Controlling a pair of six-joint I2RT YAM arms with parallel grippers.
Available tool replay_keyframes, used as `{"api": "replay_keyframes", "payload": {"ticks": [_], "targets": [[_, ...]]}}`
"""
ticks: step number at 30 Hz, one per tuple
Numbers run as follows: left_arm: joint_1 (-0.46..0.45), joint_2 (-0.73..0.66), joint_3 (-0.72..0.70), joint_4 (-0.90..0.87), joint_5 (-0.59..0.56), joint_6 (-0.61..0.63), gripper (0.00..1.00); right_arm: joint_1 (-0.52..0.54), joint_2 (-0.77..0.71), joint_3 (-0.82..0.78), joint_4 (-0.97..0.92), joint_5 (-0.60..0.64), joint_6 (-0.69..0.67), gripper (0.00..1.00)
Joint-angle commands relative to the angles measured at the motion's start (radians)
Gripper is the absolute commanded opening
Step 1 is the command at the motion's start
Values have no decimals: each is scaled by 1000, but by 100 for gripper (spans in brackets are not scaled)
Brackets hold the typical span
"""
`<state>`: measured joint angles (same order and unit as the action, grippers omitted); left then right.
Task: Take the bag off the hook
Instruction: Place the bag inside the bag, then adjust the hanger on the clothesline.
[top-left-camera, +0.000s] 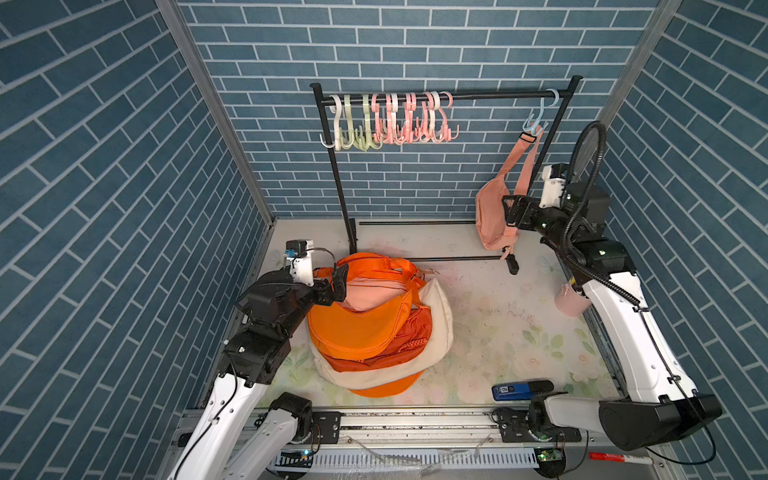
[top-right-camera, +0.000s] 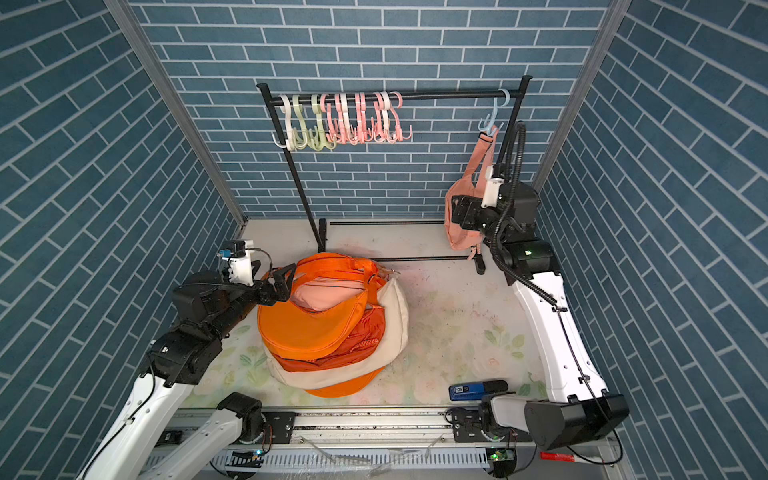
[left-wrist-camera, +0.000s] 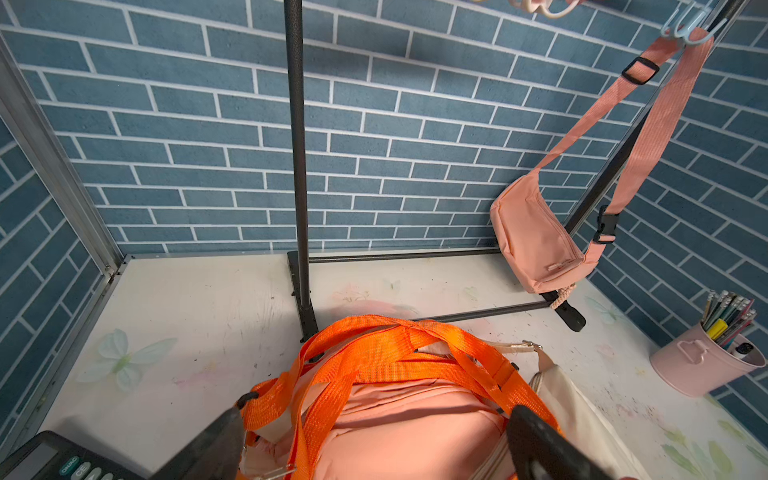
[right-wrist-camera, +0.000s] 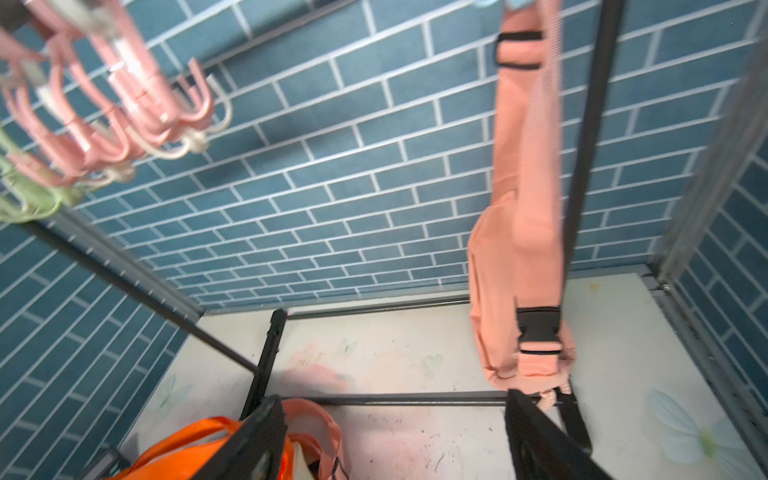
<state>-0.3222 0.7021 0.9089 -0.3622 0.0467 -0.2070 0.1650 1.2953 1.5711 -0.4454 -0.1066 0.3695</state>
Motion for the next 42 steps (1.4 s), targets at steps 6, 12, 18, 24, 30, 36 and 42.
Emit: {"api": "replay_keyframes", "payload": {"ticks": [6,12,18,24,30,36,42], "targets": [[-2,-35,-18,44,17,-3,99,-232,81,8,152,-219,138,82],[-3,-28,-23,36,-7,18,99,-278,235,103,211,-329,124,81],[-1,-17,-22,29,-25,33,99,-278,375,222,249,-422,108,77],[16,-2,-21,25,-28,39,99,-278,539,411,224,-446,124,72],[31,22,-18,24,-19,38,99,-276,704,635,163,-465,141,69],[37,37,-18,25,-11,35,99,-254,813,808,99,-491,152,49],[40,40,-19,26,-7,35,99,-221,810,808,100,-501,149,7]]}}
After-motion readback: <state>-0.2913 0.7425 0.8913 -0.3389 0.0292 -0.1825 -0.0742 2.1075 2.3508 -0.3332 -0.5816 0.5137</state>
